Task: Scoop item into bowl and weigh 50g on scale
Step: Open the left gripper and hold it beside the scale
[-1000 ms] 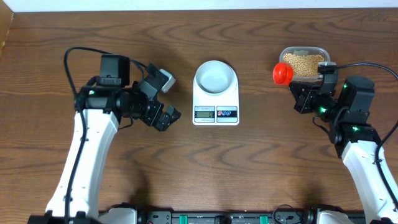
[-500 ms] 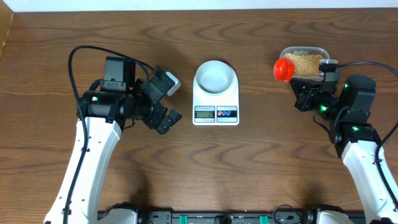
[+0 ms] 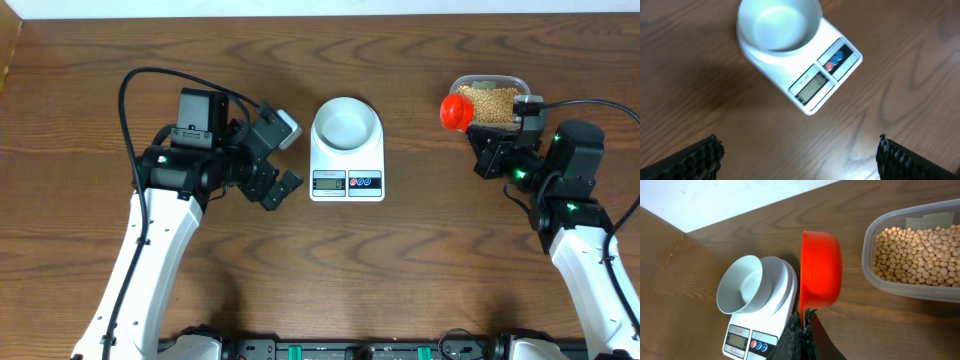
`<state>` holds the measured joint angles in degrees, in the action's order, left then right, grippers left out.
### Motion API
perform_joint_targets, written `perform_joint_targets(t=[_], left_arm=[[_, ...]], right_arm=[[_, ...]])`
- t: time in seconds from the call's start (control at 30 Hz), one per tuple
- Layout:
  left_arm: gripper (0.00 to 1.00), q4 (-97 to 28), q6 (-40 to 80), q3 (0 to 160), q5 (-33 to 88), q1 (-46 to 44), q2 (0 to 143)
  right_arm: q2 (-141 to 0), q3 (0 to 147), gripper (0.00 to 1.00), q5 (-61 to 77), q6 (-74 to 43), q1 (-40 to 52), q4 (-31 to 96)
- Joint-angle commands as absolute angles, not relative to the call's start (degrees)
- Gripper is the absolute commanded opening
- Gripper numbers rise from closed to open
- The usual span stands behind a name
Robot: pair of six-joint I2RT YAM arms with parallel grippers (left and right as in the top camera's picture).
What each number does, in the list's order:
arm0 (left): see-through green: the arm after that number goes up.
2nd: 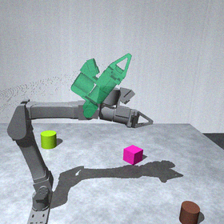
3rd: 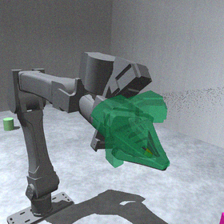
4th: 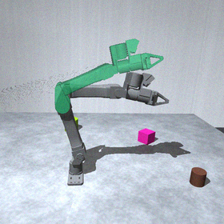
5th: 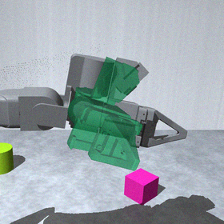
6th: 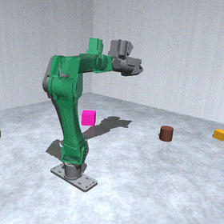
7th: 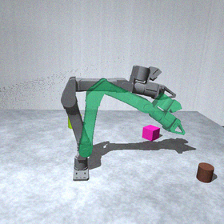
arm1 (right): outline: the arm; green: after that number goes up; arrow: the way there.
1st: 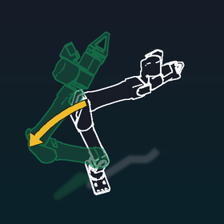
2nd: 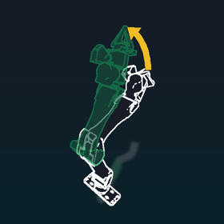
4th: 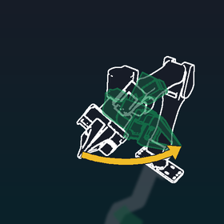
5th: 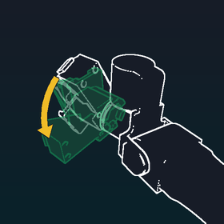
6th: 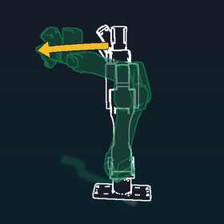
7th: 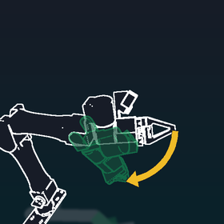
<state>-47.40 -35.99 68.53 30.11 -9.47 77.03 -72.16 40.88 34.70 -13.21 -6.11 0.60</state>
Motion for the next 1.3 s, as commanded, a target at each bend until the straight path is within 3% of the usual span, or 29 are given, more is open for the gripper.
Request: perform_joint_targets(t=[0.0, 1.27], left_arm=[[1.0, -47.29, -35.73, 68.03, 34.98, -9.74, 77.28], [1.0, -48.77, -35.94, 68.03, 33.87, -9.74, 77.28]], right_arm=[[-72.34, 41.89, 0.01, 34.63, -13.23, -6.39, 0.43], [-72.34, 41.89, 0.01, 34.15, -13.21, -6.39, 0.6]])
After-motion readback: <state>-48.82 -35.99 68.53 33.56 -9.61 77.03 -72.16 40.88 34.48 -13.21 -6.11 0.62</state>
